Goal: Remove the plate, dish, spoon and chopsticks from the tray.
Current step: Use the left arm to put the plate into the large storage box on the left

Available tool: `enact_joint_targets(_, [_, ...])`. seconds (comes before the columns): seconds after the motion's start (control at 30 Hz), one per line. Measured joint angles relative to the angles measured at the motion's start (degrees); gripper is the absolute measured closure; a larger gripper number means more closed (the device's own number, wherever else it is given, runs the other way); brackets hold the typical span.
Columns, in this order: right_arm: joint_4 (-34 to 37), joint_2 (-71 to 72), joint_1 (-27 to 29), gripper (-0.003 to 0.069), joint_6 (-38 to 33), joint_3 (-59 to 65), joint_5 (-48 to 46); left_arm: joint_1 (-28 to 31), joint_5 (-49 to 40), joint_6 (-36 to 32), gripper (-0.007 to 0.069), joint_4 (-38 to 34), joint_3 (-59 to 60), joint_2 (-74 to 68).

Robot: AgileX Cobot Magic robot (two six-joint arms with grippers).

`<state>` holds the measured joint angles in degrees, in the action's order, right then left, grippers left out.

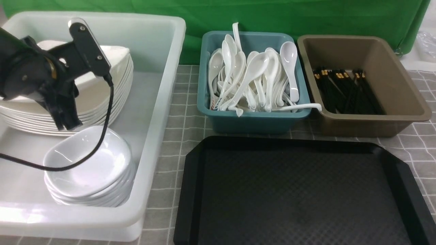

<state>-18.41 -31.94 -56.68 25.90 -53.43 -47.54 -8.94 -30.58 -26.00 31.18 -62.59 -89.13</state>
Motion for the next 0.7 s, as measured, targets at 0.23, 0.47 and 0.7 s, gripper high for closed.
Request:
enact_joint_targets(0.23, [1.6, 0.0, 0.0, 0.0624, 0.0, 0.0, -0.4, 0.0, 3.2, 5.2, 0.0552, 2.9, -0.5, -3.3])
enact_joint_targets(0.47, [6.5, 0.0, 0.0, 0.0623, -2.3, 0.0, -0.9, 0.0, 6.2, 6.4, 0.0335, 3.3, -0.6, -4.6])
enact_joint_targets(0.7, [8.2, 0.0, 0.0, 0.0621, -4.2, 0.0, -1.0, -1.0, 0.8, 7.3, 0.0043, -1.4, -0.6, -1.6])
